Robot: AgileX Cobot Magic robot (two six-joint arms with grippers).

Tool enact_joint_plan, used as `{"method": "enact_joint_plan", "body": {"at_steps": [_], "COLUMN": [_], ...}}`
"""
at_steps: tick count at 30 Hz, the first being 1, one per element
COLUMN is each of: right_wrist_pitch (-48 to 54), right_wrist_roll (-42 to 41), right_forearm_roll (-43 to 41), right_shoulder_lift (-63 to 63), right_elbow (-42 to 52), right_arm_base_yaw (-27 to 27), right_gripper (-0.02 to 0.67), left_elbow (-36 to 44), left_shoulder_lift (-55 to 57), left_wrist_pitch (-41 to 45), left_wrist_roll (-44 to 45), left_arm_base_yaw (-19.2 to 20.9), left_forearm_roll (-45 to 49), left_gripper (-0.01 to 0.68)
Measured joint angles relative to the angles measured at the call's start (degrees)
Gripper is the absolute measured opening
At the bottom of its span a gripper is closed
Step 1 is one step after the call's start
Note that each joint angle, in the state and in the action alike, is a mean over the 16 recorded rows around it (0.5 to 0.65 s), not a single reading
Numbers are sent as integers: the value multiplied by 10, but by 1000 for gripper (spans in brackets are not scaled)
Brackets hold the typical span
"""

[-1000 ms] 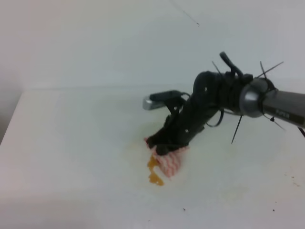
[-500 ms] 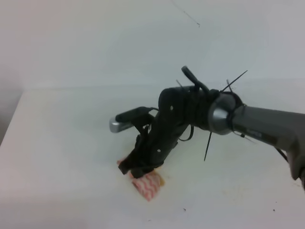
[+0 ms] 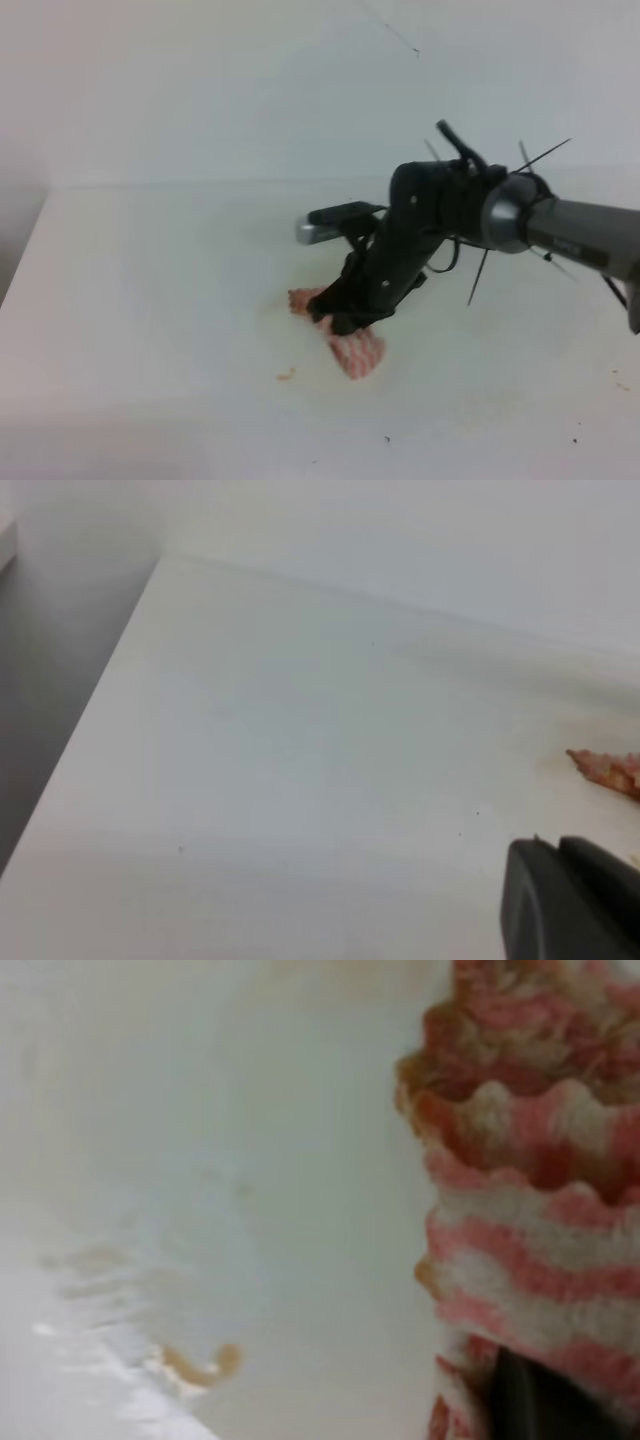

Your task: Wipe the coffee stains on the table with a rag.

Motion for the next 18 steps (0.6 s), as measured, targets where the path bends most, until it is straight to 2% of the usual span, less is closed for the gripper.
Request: {"method": "enact_joint_plan", "body": {"at_steps": [9, 18], "right_wrist_pitch": [-5, -47], "right_wrist_roll": [-18, -43], "right_forearm_roll": [-9, -5], "right_shoulder_lift": [-30, -116], "right_elbow": [2, 34], "right_arm_base_yaw": [-51, -59], "right_gripper": [45, 45], "left_elbow": [0, 0], "left_shoulder_lift": [0, 0], "left_wrist_pitch": [0, 0], "left_wrist_roll": [0, 0], "left_arm_base_yaw": [0, 0], "left_forearm_roll": [0, 0], "left_gripper": [-3, -3]}}
